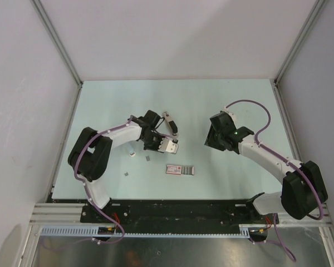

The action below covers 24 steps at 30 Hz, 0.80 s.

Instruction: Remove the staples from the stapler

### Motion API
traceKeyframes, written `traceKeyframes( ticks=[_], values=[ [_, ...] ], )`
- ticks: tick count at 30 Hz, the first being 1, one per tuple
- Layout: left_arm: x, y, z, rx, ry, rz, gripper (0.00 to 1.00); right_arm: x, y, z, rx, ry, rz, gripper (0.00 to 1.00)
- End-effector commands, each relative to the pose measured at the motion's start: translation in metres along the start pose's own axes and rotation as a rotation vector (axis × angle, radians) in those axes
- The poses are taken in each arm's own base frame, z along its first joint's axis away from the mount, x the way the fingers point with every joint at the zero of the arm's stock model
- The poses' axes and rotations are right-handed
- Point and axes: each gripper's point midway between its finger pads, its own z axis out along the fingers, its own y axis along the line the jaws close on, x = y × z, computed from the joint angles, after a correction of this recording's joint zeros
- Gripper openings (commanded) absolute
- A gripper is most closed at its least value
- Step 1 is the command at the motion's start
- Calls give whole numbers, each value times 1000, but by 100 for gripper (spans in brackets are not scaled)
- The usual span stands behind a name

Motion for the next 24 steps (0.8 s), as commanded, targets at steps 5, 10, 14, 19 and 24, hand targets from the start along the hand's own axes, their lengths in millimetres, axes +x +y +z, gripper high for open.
traceKeyframes(
  ticks=[5, 10, 14, 19, 24],
  values=[
    [-1, -8, 3, 74, 26, -30, 20, -21, 17, -10, -60, -56, 11, 43],
    [-1, -6, 3, 72, 41, -88, 16, -23, 18, -13, -67, -64, 14, 43],
    [-8, 4, -2, 40, 31, -161, 12, -24, 20, -16, -77, -69, 14, 42],
    [-36, 22, -26, -31, -61, -243, 6, -29, 27, -23, -122, -88, 9, 42],
    [-95, 56, -86, -136, -284, -356, 6, -43, 47, -40, -234, -131, -6, 43]
  ],
)
